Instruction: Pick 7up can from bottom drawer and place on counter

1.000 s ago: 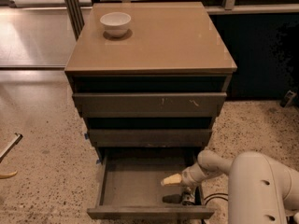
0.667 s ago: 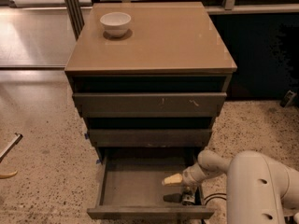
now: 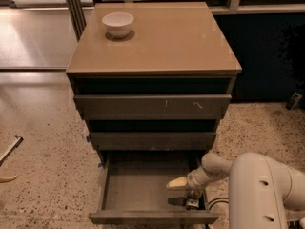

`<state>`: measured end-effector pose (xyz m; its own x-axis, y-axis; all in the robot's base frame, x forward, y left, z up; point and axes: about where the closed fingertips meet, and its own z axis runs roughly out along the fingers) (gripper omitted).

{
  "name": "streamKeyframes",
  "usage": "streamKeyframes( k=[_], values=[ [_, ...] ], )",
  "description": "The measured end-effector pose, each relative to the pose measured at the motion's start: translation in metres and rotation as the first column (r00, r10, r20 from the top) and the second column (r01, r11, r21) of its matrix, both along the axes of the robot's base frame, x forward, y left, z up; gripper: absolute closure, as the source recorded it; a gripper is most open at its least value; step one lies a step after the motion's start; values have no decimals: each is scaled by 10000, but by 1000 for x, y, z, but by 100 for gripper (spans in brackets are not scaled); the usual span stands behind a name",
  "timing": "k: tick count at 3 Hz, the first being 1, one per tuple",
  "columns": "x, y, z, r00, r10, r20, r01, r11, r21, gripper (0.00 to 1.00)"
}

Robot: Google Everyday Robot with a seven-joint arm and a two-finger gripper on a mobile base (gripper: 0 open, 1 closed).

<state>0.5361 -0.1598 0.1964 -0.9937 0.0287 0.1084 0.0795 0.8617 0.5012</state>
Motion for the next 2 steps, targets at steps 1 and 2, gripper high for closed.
streamKeyframes(
  k=[1,2],
  values=[
    [0,0,-5,9999,4,-122,-5,10000,-79,0],
    [0,-2,-9,9998,-29,-214,24,9998,-219,0]
  ],
)
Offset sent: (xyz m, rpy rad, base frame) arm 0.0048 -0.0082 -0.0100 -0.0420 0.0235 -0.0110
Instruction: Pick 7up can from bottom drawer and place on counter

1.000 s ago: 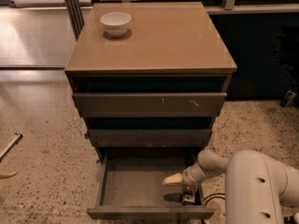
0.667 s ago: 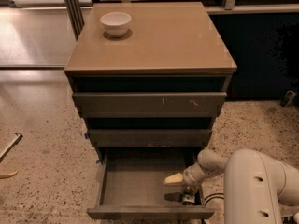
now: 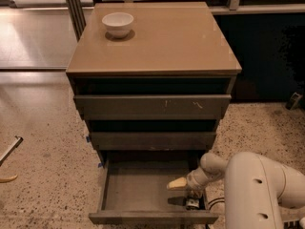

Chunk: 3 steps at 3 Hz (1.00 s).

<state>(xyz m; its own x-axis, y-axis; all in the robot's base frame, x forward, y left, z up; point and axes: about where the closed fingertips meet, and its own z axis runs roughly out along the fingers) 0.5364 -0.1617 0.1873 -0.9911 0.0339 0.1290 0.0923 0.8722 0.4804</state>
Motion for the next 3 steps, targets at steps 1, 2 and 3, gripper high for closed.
streamKeyframes(
  k=[1,2,3],
  values=[
    [0,0,-5,9999,7,-114,-9,9999,-134,0],
    [0,3,-10,9997,55,-231,-61,9997,-246,0],
    [0,6,-16,9992,72,-385,-85,9994,-326,0]
  ],
)
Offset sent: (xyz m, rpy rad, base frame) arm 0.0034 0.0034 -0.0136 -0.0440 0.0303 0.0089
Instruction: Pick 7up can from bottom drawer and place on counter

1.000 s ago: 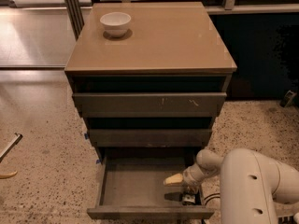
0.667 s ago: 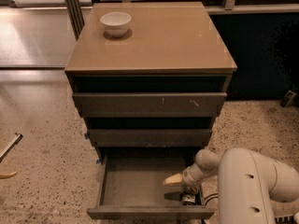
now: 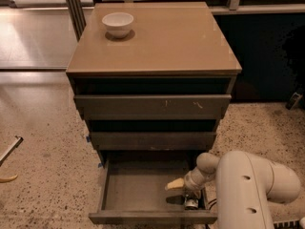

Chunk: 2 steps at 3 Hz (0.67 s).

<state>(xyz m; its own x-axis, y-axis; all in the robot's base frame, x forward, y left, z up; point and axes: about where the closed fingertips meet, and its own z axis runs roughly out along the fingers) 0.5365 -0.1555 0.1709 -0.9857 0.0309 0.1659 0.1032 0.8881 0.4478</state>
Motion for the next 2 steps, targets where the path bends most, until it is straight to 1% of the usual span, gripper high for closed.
streamKeyframes(
  k=[1,2],
  values=[
    [1,4,-4,9999,56,-122,-56,10000,-18,0],
    [1,8,-10,9995,135,-295,-135,9999,1,3]
  ],
)
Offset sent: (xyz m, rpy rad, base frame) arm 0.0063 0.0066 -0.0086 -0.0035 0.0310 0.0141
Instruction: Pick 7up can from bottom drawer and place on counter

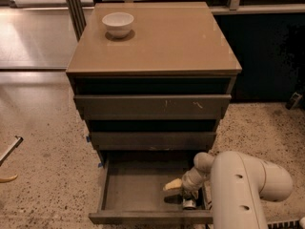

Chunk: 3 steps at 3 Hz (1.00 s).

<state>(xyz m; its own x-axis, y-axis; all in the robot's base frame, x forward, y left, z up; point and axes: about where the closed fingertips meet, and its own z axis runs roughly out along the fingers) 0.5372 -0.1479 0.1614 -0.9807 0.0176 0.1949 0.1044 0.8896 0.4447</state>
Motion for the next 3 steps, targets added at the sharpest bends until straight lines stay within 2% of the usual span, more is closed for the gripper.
streamKeyframes(
  k=[3],
  values=[
    [-3,7,-15,9984,238,-509,-242,9997,-75,73]
  ],
)
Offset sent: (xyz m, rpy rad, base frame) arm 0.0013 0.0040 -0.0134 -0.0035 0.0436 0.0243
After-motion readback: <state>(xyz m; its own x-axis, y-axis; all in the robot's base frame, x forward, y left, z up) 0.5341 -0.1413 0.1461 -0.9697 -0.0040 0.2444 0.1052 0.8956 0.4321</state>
